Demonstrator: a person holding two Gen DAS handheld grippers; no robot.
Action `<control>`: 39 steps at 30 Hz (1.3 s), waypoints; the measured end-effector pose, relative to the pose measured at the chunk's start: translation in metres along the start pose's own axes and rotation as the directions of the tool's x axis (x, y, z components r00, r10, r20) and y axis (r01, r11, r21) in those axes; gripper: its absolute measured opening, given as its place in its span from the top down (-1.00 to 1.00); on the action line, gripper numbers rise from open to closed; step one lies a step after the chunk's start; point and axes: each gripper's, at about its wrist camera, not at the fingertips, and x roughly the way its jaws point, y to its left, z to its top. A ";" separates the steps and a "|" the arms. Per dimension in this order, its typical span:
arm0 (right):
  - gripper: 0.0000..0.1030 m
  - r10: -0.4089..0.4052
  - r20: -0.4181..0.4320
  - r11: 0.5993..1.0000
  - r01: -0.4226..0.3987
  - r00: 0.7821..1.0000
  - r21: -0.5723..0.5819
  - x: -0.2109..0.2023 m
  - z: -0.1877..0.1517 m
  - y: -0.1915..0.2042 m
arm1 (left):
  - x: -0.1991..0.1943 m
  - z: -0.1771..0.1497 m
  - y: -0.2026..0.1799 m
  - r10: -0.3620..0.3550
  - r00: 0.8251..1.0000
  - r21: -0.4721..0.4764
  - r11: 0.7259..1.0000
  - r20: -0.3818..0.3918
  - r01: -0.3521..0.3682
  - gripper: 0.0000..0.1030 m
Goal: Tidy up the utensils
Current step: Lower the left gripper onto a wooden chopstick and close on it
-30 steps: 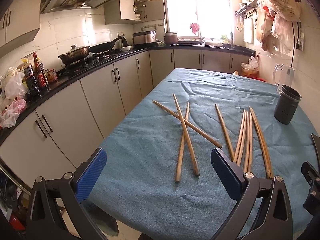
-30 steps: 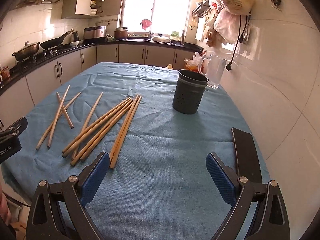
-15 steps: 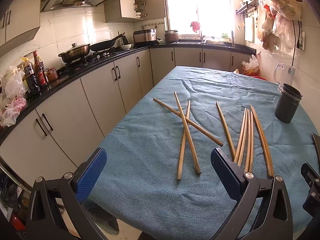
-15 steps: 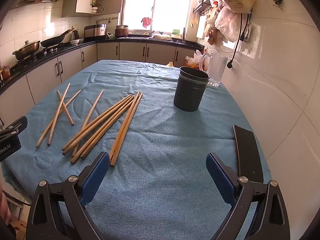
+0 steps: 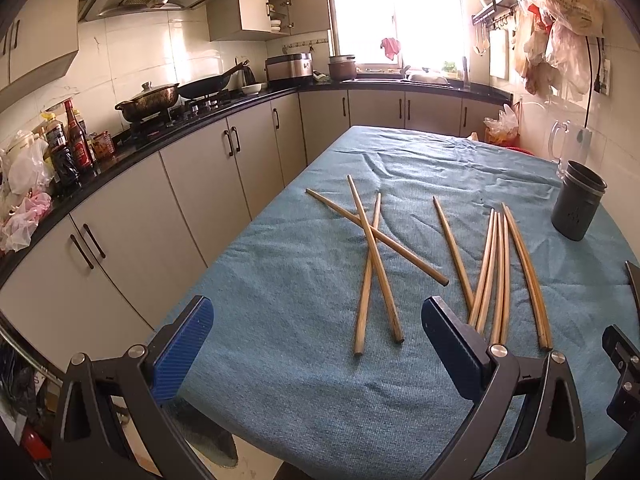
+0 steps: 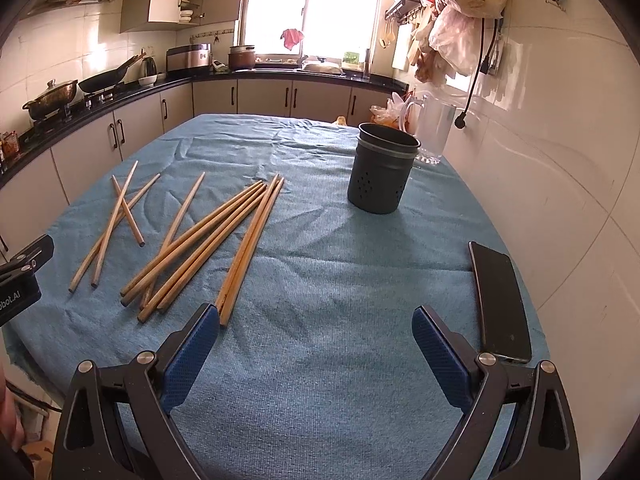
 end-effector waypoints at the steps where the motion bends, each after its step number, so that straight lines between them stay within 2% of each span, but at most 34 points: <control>1: -0.92 0.001 -0.003 1.000 -0.001 1.000 0.001 0.001 0.000 0.000 | 0.000 0.000 0.000 0.000 1.000 0.001 1.000 -0.002 0.000 -1.00; 20: -0.92 0.018 -0.022 1.000 -0.017 1.000 0.009 0.009 0.001 -0.003 | 0.011 0.001 0.002 -0.002 0.999 -0.002 1.000 -0.040 0.002 -1.00; 23: -0.90 0.059 -0.028 0.998 -0.059 0.998 0.022 0.011 0.004 -0.008 | 0.015 0.005 0.007 -0.016 0.998 -0.006 1.000 -0.059 0.015 -1.00; 26: -0.75 0.107 -0.040 0.994 -0.106 0.993 0.032 0.013 0.009 -0.012 | 0.020 0.013 0.016 -0.017 0.998 -0.022 1.000 -0.064 0.015 -1.00; 30: -0.54 0.197 -0.067 0.980 -0.194 0.978 0.045 0.019 0.022 -0.015 | 0.034 0.031 0.030 -0.070 0.990 -0.050 0.997 -0.119 0.065 -1.00; 34: -0.03 0.330 -0.110 0.942 -0.319 0.938 0.102 0.028 0.038 -0.021 | 0.052 0.053 0.039 -0.158 0.972 -0.082 0.986 -0.173 0.145 -1.00; 35: 0.11 0.372 -0.124 0.925 -0.358 0.920 0.124 0.033 0.044 -0.023 | 0.058 0.059 0.039 -0.184 0.964 -0.091 0.981 -0.192 0.169 -1.00; 36: 0.20 0.388 -0.131 0.918 -0.371 0.912 0.138 0.036 0.047 -0.024 | 0.066 0.066 0.040 -0.233 0.948 -0.111 0.971 -0.218 0.213 -0.98; 39: 0.31 0.429 -0.154 0.897 -0.401 0.890 0.185 0.051 0.061 -0.026 | 0.089 0.082 0.038 -0.329 0.902 -0.161 0.942 -0.280 0.294 -0.86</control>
